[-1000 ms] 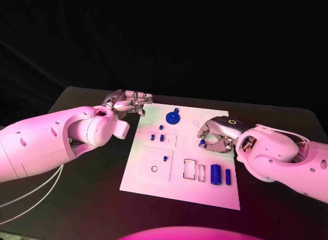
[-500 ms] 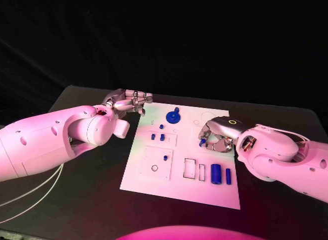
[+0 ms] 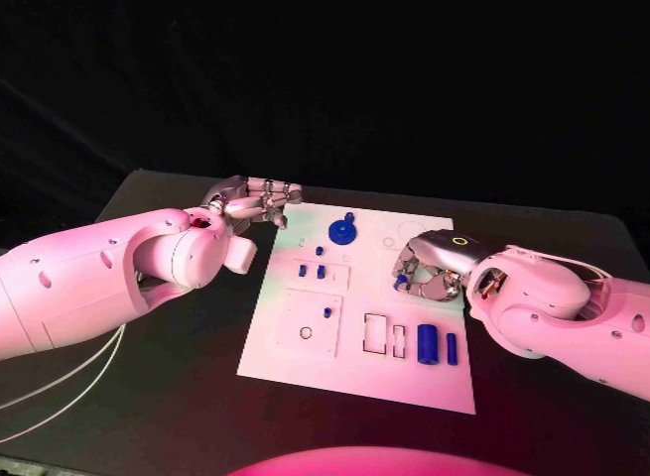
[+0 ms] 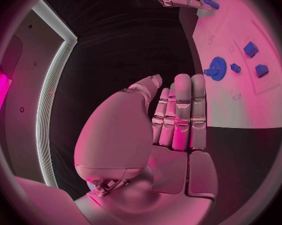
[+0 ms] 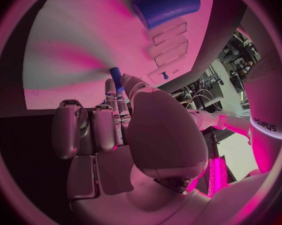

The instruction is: Assemble the parts on the task board

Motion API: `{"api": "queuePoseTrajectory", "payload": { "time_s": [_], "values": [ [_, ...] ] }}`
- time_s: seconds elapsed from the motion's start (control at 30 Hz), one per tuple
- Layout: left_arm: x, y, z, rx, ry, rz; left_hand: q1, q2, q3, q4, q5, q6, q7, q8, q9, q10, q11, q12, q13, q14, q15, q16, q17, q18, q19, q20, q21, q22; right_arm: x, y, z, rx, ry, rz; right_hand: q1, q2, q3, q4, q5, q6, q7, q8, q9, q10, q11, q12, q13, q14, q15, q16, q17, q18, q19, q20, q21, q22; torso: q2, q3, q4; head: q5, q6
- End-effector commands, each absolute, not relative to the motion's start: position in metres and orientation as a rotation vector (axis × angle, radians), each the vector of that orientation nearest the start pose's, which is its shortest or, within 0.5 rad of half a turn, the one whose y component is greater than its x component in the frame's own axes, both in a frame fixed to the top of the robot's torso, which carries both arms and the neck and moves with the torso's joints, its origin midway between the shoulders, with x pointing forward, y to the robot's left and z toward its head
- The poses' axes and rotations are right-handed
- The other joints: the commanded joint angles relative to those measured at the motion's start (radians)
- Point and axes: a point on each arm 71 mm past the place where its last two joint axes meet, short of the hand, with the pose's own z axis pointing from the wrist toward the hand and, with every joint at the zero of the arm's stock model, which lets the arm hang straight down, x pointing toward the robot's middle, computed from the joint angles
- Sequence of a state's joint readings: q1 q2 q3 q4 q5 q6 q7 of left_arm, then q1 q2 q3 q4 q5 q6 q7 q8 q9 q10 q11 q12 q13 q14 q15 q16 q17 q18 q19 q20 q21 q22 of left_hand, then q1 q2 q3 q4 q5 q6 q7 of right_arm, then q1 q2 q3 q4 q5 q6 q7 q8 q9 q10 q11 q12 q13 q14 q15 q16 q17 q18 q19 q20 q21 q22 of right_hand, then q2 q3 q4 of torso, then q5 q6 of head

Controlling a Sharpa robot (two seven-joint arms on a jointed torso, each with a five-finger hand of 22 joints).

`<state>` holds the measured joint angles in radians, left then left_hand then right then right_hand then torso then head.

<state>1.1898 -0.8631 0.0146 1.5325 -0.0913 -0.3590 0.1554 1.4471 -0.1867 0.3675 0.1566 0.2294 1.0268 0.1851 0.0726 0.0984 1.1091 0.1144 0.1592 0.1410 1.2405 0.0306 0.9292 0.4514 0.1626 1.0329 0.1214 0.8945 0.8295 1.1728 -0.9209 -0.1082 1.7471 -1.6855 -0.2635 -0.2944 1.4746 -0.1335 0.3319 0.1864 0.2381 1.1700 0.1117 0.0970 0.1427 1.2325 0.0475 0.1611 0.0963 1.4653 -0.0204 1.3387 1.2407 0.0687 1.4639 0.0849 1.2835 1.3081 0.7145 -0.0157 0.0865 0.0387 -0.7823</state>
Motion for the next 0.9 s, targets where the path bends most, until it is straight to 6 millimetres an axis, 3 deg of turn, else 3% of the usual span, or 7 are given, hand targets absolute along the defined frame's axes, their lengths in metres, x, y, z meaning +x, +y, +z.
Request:
{"api": "queuePoseTrajectory", "payload": {
  "time_s": [0.03, 0.3, 0.5, 0.67, 0.9],
  "values": [
    [0.493, 0.216, -0.176, -1.163, 1.567, -1.389, -0.003, 0.01, -0.007, -0.001, -0.002, -0.008, 0.002, -0.001, -0.001, -0.006, 0.001, 0.007, 0.002, -0.007, 0.002, -0.003, -0.001, 0.014, -0.007, 0.002, -0.007, -0.001, 0.426, -0.179, -0.204, -0.342, 1.716, 0.511, 0.012, 0.013, 0.011, -0.005, -0.006, 0.008, 0.0, 0.007, 0.007, 0.01, 0.001, -0.004, 0.0, 0.045, -0.006, 0.008, 0.002, -0.015, 0.011, -0.004, 0.005, 0.193, 0.0, -0.0003, 0.0008, -0.001, -0.001],
    [0.493, 0.217, -0.176, -1.164, 1.567, -1.387, -0.003, 0.01, -0.007, -0.001, -0.002, -0.008, 0.002, -0.001, -0.001, -0.006, 0.001, 0.007, 0.002, -0.007, 0.002, -0.003, -0.001, 0.014, -0.007, 0.002, -0.007, -0.001, 0.421, -0.178, -0.199, -0.338, 1.69, 0.527, 0.017, 0.011, 0.017, -0.011, -0.007, 0.009, 0.001, 0.006, 0.008, 0.009, 0.002, -0.008, -0.001, 0.045, -0.006, 0.008, 0.002, -0.016, 0.013, -0.005, 0.01, 0.194, -0.002, -0.0004, 0.0006, -0.002, 0.0],
    [0.494, 0.217, -0.176, -1.165, 1.566, -1.384, -0.003, 0.01, -0.007, -0.001, -0.002, -0.008, 0.002, -0.001, -0.001, -0.006, 0.001, 0.007, 0.002, -0.007, 0.002, -0.003, -0.001, 0.014, -0.007, 0.002, -0.007, -0.001, 0.411, -0.173, -0.181, -0.322, 1.65, 0.585, 0.021, 0.009, 0.024, -0.018, -0.004, 0.009, 0.002, 0.005, 0.009, 0.01, 0.002, -0.012, -0.002, 0.045, -0.006, 0.01, 0.003, -0.018, 0.015, -0.005, 0.018, 0.196, -0.003, -0.0001, 0.0003, -0.001, 0.003],
    [0.495, 0.216, -0.177, -1.164, 1.567, -1.387, -0.004, 0.01, -0.009, 0.0, -0.002, -0.009, 0.002, -0.001, -0.002, -0.008, 0.001, 0.009, 0.002, -0.007, 0.002, -0.003, -0.002, 0.015, -0.007, 0.003, -0.009, -0.003, 0.397, -0.156, -0.162, -0.321, 1.598, 0.684, 0.023, 0.007, 0.03, -0.022, 0.0, 0.009, 0.004, 0.004, 0.009, 0.011, 0.003, -0.015, -0.003, 0.046, -0.005, 0.011, 0.004, -0.019, 0.017, -0.006, 0.022, 0.197, -0.003, -0.0007, 0.0017, -0.001, 0.005],
    [0.495, 0.214, -0.177, -1.163, 1.571, -1.391, -0.004, 0.01, -0.009, 0.0, -0.002, -0.009, 0.002, -0.001, -0.002, -0.008, 0.001, 0.009, 0.002, -0.007, 0.002, -0.003, -0.002, 0.015, -0.007, 0.003, -0.009, -0.003, 0.38, -0.122, -0.155, -0.358, 1.571, 0.809, 0.024, 0.005, 0.036, -0.028, 0.007, 0.009, 0.006, 0.003, 0.01, 0.011, 0.005, -0.019, -0.004, 0.046, -0.005, 0.012, 0.004, -0.019, 0.017, -0.005, 0.024, 0.197, 0.0, -0.0004, 0.0016, 0.004, 0.005]
  ]
}}
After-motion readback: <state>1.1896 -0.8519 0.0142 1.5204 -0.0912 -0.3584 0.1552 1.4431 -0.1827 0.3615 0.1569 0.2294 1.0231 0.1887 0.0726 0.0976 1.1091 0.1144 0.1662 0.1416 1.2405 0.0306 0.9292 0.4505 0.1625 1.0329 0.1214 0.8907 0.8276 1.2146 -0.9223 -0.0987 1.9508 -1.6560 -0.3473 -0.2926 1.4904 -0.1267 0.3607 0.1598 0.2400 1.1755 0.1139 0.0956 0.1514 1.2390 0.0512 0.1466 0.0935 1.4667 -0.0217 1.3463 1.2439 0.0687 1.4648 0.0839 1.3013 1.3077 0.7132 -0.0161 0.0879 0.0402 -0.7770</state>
